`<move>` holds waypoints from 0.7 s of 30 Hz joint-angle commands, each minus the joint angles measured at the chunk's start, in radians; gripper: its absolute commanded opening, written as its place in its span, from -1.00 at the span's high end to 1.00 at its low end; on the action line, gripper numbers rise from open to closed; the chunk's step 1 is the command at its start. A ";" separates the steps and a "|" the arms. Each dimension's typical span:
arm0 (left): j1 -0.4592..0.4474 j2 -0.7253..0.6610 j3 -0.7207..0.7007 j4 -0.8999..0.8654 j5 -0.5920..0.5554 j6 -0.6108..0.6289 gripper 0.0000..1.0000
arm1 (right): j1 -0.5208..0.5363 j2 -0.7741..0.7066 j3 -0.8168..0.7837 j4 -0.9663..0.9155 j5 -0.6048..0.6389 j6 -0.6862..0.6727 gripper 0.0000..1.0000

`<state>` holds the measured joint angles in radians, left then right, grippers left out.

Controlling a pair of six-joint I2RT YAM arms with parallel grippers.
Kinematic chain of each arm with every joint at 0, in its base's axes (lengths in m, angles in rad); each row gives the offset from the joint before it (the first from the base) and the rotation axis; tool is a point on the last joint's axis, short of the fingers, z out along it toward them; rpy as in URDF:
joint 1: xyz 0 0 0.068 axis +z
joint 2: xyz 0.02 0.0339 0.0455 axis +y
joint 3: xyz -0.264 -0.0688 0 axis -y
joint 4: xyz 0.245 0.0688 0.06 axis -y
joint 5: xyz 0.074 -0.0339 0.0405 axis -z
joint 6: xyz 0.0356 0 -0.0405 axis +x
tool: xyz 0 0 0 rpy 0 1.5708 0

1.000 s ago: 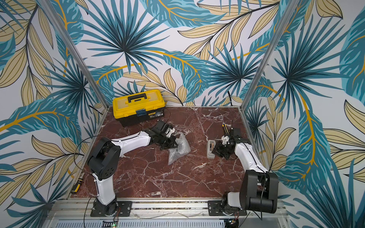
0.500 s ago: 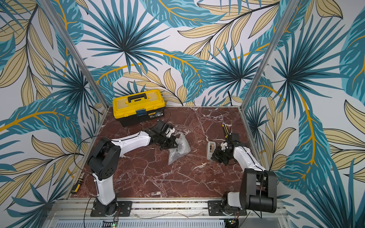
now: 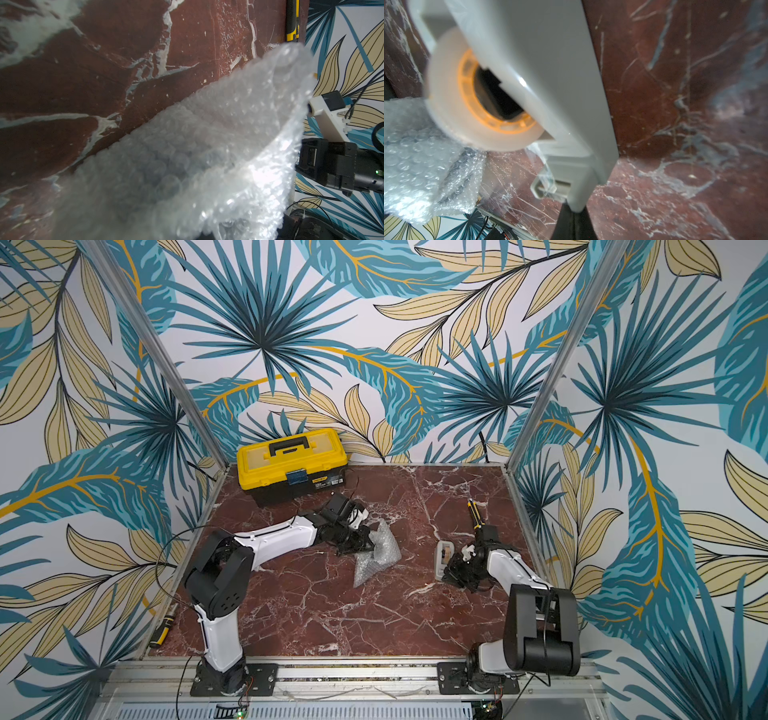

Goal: Wrap mugs in bubble wrap
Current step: Tear off the tape using the Tape Cutter, then stick the tape on the bubble wrap.

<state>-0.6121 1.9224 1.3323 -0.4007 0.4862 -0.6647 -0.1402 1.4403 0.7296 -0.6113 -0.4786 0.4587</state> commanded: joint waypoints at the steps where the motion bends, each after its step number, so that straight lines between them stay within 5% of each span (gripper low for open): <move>1: -0.009 0.025 0.016 -0.075 -0.035 0.019 0.96 | 0.017 0.058 -0.038 0.008 0.089 0.030 1.00; 8: -0.009 0.023 0.016 -0.076 -0.035 0.021 0.96 | 0.017 0.076 -0.041 0.000 0.167 0.049 1.00; 13: -0.009 0.022 0.015 -0.076 -0.033 0.024 0.96 | 0.046 -0.008 -0.012 -0.024 0.077 0.022 1.00; 21: -0.009 0.027 0.019 -0.076 -0.028 0.040 0.96 | 0.232 -0.082 0.221 -0.174 -0.058 -0.109 1.00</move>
<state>-0.6136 1.9224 1.3338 -0.4019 0.4862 -0.6544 0.0406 1.3766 0.8787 -0.7132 -0.4690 0.4206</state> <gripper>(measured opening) 0.047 0.049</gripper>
